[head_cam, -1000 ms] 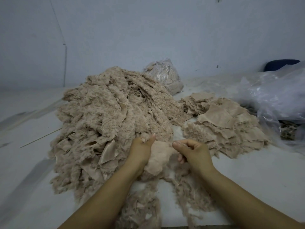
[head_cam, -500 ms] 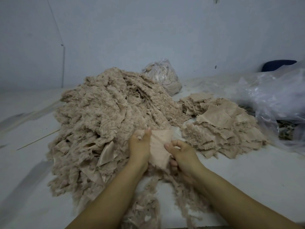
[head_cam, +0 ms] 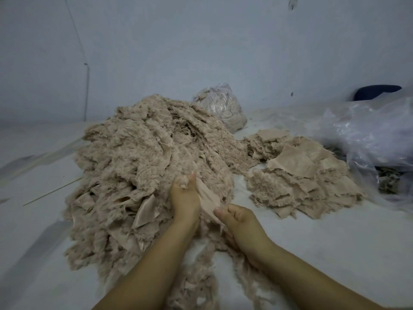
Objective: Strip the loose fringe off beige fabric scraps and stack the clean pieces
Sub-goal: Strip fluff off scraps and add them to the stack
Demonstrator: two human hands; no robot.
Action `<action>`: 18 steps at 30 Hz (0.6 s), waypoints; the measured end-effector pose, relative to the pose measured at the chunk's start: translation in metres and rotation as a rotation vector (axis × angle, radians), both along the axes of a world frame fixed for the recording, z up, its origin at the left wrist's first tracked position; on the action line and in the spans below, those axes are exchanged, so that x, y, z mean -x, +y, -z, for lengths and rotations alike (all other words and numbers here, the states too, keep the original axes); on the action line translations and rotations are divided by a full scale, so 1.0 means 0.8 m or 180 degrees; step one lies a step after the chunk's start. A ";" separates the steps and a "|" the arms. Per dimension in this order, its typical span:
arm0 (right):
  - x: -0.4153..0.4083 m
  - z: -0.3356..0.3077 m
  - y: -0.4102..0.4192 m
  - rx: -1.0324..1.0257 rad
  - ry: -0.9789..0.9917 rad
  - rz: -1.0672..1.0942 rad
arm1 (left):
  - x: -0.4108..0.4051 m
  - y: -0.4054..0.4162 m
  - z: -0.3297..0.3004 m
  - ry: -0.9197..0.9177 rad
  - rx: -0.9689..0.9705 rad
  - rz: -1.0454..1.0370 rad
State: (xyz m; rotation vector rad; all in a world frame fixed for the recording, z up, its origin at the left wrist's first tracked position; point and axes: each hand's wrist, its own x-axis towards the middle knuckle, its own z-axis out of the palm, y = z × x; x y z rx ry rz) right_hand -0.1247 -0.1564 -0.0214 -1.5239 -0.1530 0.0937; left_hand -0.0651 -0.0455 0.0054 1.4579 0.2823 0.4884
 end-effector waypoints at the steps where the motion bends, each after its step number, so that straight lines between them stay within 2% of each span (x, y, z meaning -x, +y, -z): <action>1: 0.000 0.004 -0.002 0.0221 -0.0178 0.0020 | -0.005 0.003 0.001 0.0019 0.0042 -0.0018; 5: 0.001 0.016 -0.011 0.0976 -0.0546 0.0157 | -0.022 0.018 -0.001 0.0230 0.0165 -0.0418; 7: 0.005 0.018 -0.017 0.1016 -0.0454 0.0073 | -0.029 0.029 -0.007 0.0194 0.0095 -0.0550; 10: 0.002 0.000 -0.018 0.0958 -0.0006 -0.0054 | -0.026 0.026 -0.010 0.0284 -0.0131 -0.0113; 12: -0.012 -0.011 -0.012 0.0520 0.0419 -0.0051 | -0.012 0.009 -0.003 0.0261 -0.0200 0.0347; 14: -0.024 -0.019 0.001 -0.0410 0.0635 0.0189 | 0.001 -0.007 0.009 0.0080 -0.0330 0.0746; 16: -0.037 -0.021 0.006 -0.1173 0.0683 0.0858 | 0.006 -0.013 0.017 -0.0065 -0.0330 0.0724; 18: -0.043 -0.024 -0.004 -0.1302 0.0491 0.1440 | 0.002 -0.001 0.020 0.0025 -0.0010 0.0442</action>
